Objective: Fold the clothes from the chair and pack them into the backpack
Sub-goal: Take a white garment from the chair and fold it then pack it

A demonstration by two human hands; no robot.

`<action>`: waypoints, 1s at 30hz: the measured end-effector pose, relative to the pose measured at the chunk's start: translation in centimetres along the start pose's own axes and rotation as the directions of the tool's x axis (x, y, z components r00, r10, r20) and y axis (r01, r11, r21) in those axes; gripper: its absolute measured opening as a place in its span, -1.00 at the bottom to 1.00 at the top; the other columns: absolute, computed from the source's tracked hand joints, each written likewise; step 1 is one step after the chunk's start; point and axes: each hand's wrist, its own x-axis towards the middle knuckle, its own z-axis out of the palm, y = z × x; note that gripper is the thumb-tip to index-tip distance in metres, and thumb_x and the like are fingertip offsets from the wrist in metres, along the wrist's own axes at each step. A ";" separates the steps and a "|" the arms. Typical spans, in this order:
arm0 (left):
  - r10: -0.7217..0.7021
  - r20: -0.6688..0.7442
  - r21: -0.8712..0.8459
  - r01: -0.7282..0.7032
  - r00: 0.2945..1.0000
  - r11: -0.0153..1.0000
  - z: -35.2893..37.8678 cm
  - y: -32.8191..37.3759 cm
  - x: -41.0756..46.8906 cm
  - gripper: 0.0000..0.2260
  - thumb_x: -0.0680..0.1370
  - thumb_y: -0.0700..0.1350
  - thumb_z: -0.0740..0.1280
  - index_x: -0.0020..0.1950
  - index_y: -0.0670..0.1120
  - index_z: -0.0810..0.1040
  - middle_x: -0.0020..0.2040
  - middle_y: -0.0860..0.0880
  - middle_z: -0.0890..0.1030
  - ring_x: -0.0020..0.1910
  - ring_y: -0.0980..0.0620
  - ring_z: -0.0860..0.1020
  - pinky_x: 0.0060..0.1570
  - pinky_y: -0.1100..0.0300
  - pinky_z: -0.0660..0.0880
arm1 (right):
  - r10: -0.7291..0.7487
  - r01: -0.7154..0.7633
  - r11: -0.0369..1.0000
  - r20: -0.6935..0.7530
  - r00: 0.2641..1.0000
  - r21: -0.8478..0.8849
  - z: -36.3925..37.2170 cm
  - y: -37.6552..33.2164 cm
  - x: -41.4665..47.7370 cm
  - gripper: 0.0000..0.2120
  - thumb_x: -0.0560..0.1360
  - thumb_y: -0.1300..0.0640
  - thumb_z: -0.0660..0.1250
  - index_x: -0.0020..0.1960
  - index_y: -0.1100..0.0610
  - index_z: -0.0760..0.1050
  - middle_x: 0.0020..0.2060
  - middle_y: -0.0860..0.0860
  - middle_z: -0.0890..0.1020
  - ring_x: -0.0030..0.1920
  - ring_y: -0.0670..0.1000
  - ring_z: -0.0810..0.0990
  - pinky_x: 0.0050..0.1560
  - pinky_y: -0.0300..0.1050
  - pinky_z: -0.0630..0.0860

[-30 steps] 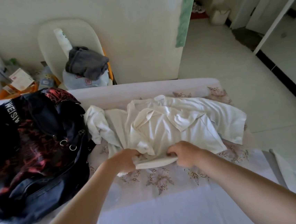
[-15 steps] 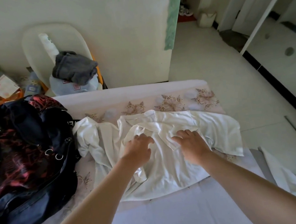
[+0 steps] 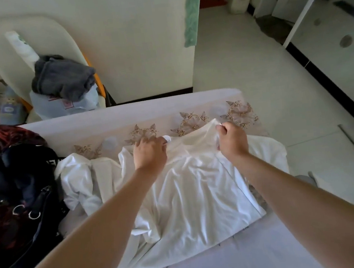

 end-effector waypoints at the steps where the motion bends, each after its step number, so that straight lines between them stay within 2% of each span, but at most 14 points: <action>1: -0.078 -0.032 -0.061 0.076 0.996 0.995 -0.2 0.2 0.8 -0.78 0.58 -0.13 0.27 0.16 0.00 0.64 0.10 -0.07 0.64 0.20 -0.14 0.51 0.23 -0.01 0.34 | 0.008 -0.009 1.000 0.026 1.000 0.030 -0.4 0.0 0.3 -0.88 0.61 0.12 0.26 -0.05 0.13 0.53 -0.17 0.08 0.65 -0.10 0.20 0.64 -0.08 0.01 0.55; 3: -0.161 -0.044 -0.084 0.157 0.986 0.984 -0.4 0.8 1.7 -0.71 0.57 -0.15 0.27 0.29 -0.01 0.54 0.19 -0.07 0.58 0.25 -0.14 0.45 0.27 -0.01 0.30 | 0.013 -0.014 1.000 0.076 0.997 0.006 -0.8 0.3 -0.5 -0.77 0.59 0.18 0.28 0.23 0.13 0.52 0.13 0.09 0.62 0.14 0.14 0.60 0.13 -0.06 0.50; 5: -0.114 -0.055 -0.086 0.109 0.992 0.990 -0.4 1.5 1.0 -0.58 0.54 -0.17 0.33 0.40 -0.01 0.42 0.29 -0.05 0.48 0.33 -0.14 0.36 0.32 -0.03 0.25 | 0.029 -0.019 0.993 0.087 0.996 -0.113 -1.2 1.7 -2.4 -0.68 0.57 0.16 0.26 0.32 0.11 0.49 0.24 0.11 0.54 0.22 0.14 0.54 0.20 -0.03 0.45; 9: 0.219 -0.048 -0.145 -0.223 0.975 0.964 1.5 2.9 -4.0 -0.63 0.45 -0.26 0.35 0.24 -0.01 0.54 0.20 0.01 0.52 0.23 -0.07 0.44 0.22 0.01 0.38 | 0.085 -0.019 0.901 0.134 0.987 -0.434 -2.0 4.7 -8.7 -0.75 0.56 -0.06 0.25 0.12 0.07 0.50 0.02 0.04 0.55 0.03 0.12 0.58 -0.01 -0.02 0.50; 11: 0.290 -0.031 -0.176 -0.291 0.957 0.940 2.9 3.4 -7.1 -0.67 0.40 -0.28 0.38 0.12 0.01 0.60 0.11 0.05 0.56 0.15 -0.05 0.49 0.15 0.06 0.40 | 0.065 0.011 0.849 0.125 0.990 -0.528 -2.0 5.6 -11.7 -0.74 0.56 -0.12 0.25 0.08 0.05 0.49 -0.02 0.01 0.56 -0.03 0.10 0.60 -0.08 -0.03 0.48; 14: 0.336 0.030 -0.195 -0.324 0.941 0.926 3.8 4.1 -11.0 -0.71 0.40 -0.22 0.39 0.08 0.03 0.60 0.08 0.06 0.56 0.13 -0.03 0.51 0.14 0.07 0.42 | -0.013 0.080 0.823 0.122 0.992 -0.563 -2.0 6.4 -13.7 -0.88 0.54 0.06 0.37 -0.06 0.11 0.54 -0.20 0.04 0.63 -0.23 0.13 0.62 -0.22 -0.04 0.43; 16: 0.359 0.059 -0.160 -0.346 0.931 0.924 3.9 4.2 -12.8 -0.69 0.39 -0.14 0.42 0.12 0.05 0.59 0.13 0.05 0.55 0.15 -0.02 0.50 0.16 0.06 0.44 | -0.041 0.102 0.826 0.122 0.992 -0.554 -2.7 6.8 -13.9 -0.83 0.41 0.18 0.52 -0.19 0.16 0.52 -0.42 0.05 0.59 -0.45 0.16 0.59 -0.37 -0.10 0.41; 18: 0.381 0.101 -0.115 -0.370 0.919 0.922 3.7 3.8 -14.2 -0.61 0.38 -0.05 0.45 0.21 0.06 0.57 0.22 0.01 0.53 0.22 -0.05 0.48 0.22 0.02 0.44 | -0.067 0.094 0.766 0.066 0.996 -0.636 -4.1 7.5 -14.0 -0.78 0.34 0.24 0.56 -0.22 0.19 0.50 -0.47 0.07 0.56 -0.51 0.17 0.58 -0.45 -0.09 0.46; 21: 0.402 0.117 -0.075 -0.396 0.908 0.915 3.3 2.5 -16.1 -0.54 0.40 0.00 0.46 0.30 0.07 0.53 0.32 -0.03 0.50 0.30 -0.10 0.45 0.32 -0.04 0.40 | 0.123 -0.026 0.663 0.075 0.990 -0.748 -6.7 8.3 -14.2 -0.93 0.58 0.15 0.29 0.02 0.14 0.50 -0.15 0.05 0.66 -0.14 0.11 0.69 -0.13 -0.06 0.55; 23: 0.369 0.118 -0.087 -0.361 0.922 0.929 2.7 1.4 -17.3 -0.54 0.41 -0.01 0.45 0.31 0.07 0.53 0.32 -0.01 0.50 0.30 -0.09 0.45 0.32 -0.02 0.41 | 0.086 0.012 0.672 0.094 0.992 -0.741 -7.0 8.4 -15.1 -0.93 0.54 0.16 0.34 0.00 0.14 0.50 -0.16 0.06 0.63 -0.16 0.13 0.66 -0.18 -0.04 0.56; 25: 0.330 0.126 -0.100 -0.319 0.936 0.942 2.2 0.4 -18.7 -0.53 0.40 -0.02 0.44 0.31 0.10 0.52 0.31 0.01 0.49 0.29 -0.09 0.45 0.28 0.00 0.44 | -0.032 0.128 0.671 0.144 0.989 -0.731 -5.5 8.3 -16.5 -0.77 0.40 0.19 0.46 0.02 0.17 0.52 -0.21 0.11 0.57 -0.25 0.17 0.60 -0.34 -0.01 0.55; 26: 0.318 0.134 -0.102 -0.306 0.939 0.947 2.1 -0.1 -19.5 -0.53 0.39 -0.02 0.43 0.31 0.12 0.51 0.32 0.02 0.48 0.28 -0.10 0.45 0.26 -0.01 0.45 | -0.066 0.163 0.668 0.160 0.985 -0.726 -4.7 8.0 -17.3 -0.66 0.40 0.19 0.45 0.15 0.16 0.51 -0.12 0.14 0.57 -0.18 0.19 0.60 -0.31 0.00 0.54; 28: 0.320 0.117 -0.083 -0.312 0.940 0.947 2.0 -1.2 -20.8 -0.51 0.38 -0.02 0.46 0.30 0.12 0.51 0.32 0.03 0.47 0.27 -0.12 0.46 0.23 -0.04 0.47 | -0.022 0.132 0.700 0.163 0.986 -0.702 -3.9 7.3 -18.4 -0.50 0.48 0.24 0.31 0.40 0.08 0.33 0.14 0.15 0.54 0.03 0.19 0.61 -0.16 0.00 0.53; 30: 0.365 0.037 -0.069 -0.361 0.930 0.930 2.2 -2.4 -21.5 -0.53 0.37 -0.04 0.45 0.28 0.09 0.52 0.30 0.02 0.49 0.26 -0.11 0.47 0.27 -0.02 0.42 | 0.037 0.121 0.668 0.195 0.980 -0.735 -3.9 7.9 -18.7 -0.49 0.50 0.34 0.17 0.41 0.05 0.26 0.19 0.14 0.54 0.00 0.16 0.64 -0.18 -0.05 0.48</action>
